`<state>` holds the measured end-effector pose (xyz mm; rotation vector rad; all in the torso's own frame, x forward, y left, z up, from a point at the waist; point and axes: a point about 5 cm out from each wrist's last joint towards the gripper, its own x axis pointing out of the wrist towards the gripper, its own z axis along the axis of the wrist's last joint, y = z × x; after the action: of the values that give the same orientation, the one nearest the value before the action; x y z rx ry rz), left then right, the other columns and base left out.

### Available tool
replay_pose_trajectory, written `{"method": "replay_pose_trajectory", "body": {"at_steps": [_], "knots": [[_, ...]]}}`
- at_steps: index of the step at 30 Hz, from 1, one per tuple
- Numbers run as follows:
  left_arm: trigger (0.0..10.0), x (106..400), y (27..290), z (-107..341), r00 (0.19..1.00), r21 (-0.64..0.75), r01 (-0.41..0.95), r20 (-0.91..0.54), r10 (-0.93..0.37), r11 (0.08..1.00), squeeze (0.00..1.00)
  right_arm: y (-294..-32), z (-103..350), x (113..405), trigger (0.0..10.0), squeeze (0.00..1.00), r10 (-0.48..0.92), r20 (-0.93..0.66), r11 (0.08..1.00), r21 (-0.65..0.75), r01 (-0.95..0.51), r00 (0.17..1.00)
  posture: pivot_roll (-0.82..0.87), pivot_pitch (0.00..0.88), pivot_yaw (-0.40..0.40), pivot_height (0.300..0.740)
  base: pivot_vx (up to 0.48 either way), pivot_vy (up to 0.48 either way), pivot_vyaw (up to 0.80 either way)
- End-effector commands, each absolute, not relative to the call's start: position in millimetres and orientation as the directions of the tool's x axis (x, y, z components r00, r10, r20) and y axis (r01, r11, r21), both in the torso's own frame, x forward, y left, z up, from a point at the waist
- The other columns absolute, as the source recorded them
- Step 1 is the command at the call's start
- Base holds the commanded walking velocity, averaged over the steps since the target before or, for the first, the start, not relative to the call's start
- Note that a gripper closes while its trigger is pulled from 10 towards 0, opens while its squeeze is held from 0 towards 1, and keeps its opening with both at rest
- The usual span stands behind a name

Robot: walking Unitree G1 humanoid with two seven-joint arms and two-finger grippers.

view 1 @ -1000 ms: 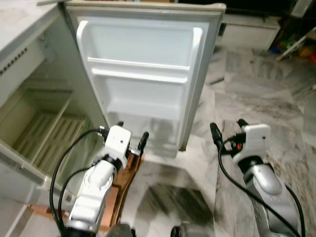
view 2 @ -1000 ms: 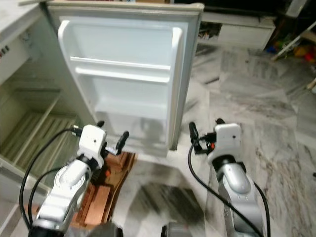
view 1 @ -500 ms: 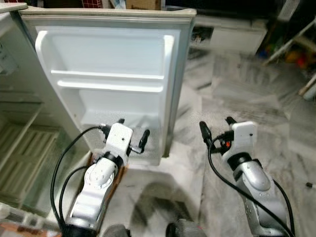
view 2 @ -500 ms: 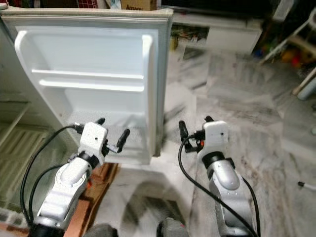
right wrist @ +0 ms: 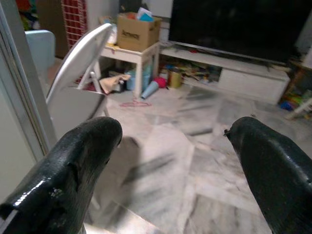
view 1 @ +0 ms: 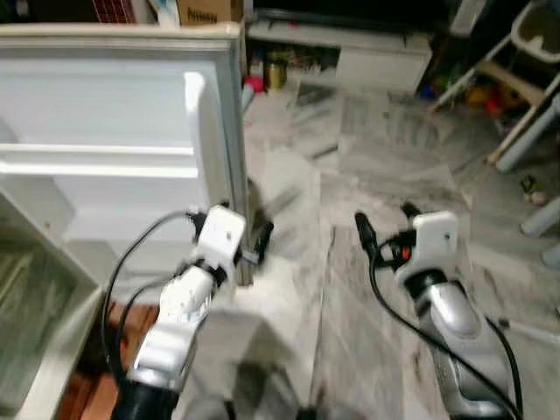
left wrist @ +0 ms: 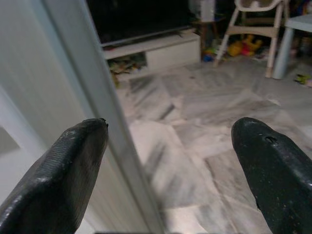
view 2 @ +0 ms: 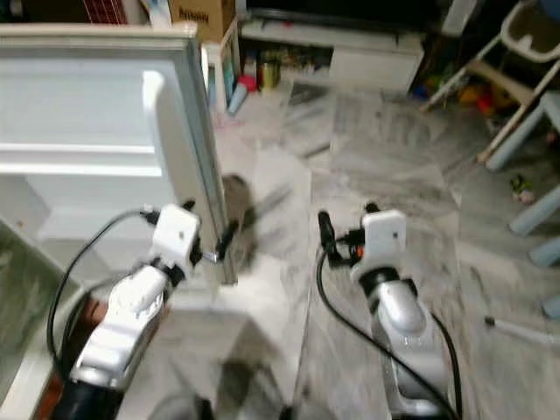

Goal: Restocking fridge

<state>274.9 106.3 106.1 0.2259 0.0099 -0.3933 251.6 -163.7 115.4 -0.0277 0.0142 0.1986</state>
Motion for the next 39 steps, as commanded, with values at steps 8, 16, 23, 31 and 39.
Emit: {"method": "replay_pose_trajectory", "body": {"at_steps": [8,16,23,31,39], "knots": [[10.0,275.8,110.6,96.5,0.928,0.218,0.373,-0.095,-0.36,0.902,0.0,-161.6,114.7,250.2,10.0,0.0,0.199,-0.016,0.98,-0.021,-0.199,0.98,0.01,0.078,-0.015,0.74,0.409,-0.245,0.0],[10.0,289.6,117.4,100.2,0.961,0.212,0.276,-0.069,-0.267,0.937,0.0,-160.0,113.4,250.3,10.0,0.0,0.201,-0.018,0.979,-0.019,-0.202,0.979,0.01,0.077,-0.016,0.74,0.275,-0.126,0.0],[10.0,282.8,119.9,101.1,0.963,0.229,0.27,-0.064,-0.262,0.935,0.0,-162.5,113.6,249.5,10.0,0.0,0.209,-0.02,0.977,-0.03,-0.21,0.978,0.01,0.081,-0.011,0.74,0.0,0.0,0.0],[10.0,257.6,128.1,108.2,0.976,0.281,0.216,-0.037,-0.214,0.935,0.0,-159.5,114.3,246.9,10.0,0.0,0.236,-0.01,0.971,-0.036,-0.236,0.972,0.02,0.088,-0.016,0.74,0.0,0.0,0.68],[10.0,260.0,147.8,104.5,0.995,0.244,0.082,-0.067,-0.067,0.966,0.0,-161.3,113.7,249.8,10.0,0.0,0.22,-0.012,0.975,-0.032,-0.22,0.975,0.02,0.088,-0.022,0.74,0.0,0.0,0.54]]}}
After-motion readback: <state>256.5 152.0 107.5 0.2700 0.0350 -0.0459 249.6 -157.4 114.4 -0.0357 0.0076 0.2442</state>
